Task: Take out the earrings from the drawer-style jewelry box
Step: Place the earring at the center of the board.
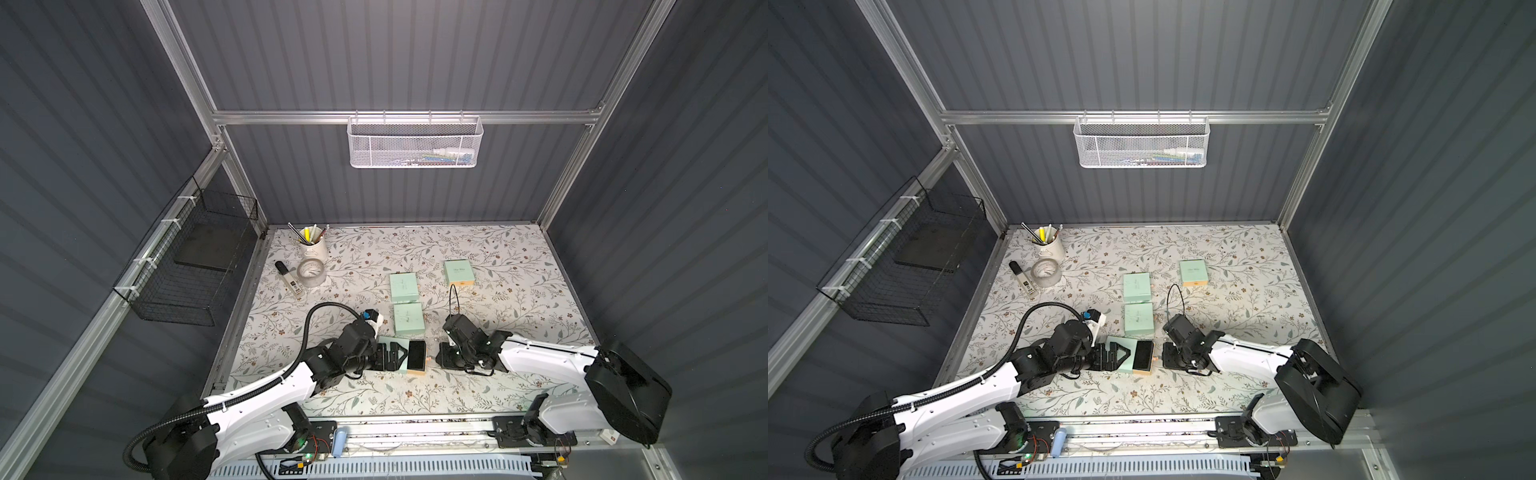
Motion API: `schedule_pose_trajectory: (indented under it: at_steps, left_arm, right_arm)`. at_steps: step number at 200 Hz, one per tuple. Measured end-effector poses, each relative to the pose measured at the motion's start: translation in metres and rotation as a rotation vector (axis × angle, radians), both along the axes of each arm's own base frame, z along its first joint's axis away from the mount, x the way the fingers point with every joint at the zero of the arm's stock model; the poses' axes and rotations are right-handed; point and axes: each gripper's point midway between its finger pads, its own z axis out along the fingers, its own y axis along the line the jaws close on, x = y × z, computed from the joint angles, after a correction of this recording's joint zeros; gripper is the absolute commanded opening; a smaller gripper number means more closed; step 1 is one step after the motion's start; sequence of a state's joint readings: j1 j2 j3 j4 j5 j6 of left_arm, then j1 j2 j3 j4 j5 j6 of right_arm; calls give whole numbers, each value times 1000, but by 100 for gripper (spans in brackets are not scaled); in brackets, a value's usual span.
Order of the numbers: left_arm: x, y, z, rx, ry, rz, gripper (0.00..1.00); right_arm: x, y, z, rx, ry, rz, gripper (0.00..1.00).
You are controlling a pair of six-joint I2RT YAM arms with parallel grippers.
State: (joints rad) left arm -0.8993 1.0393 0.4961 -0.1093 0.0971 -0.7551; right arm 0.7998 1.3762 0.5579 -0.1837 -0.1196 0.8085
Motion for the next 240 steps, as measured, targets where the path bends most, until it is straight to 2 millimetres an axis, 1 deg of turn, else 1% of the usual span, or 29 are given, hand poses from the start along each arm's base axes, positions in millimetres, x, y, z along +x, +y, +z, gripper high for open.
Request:
schedule_pose_trajectory:
  at_steps: [79, 182, 212, 240]
  left_arm:
    - [0, 0, -1, 3, 3, 0, 100]
    - [0, 0, -2, 5, 4, 0, 100]
    - [0, 0, -2, 5, 4, 1, 100]
    - [0, 1, 0, 2, -1, 3, 100]
  right_arm:
    - [10, -3, 1, 6, -21, -32, 24]
    - [9, -4, 4, 11, -26, -32, 26]
    - [7, -6, 14, 24, -40, -33, 26]
    - [7, -5, 33, 53, -82, -27, 26]
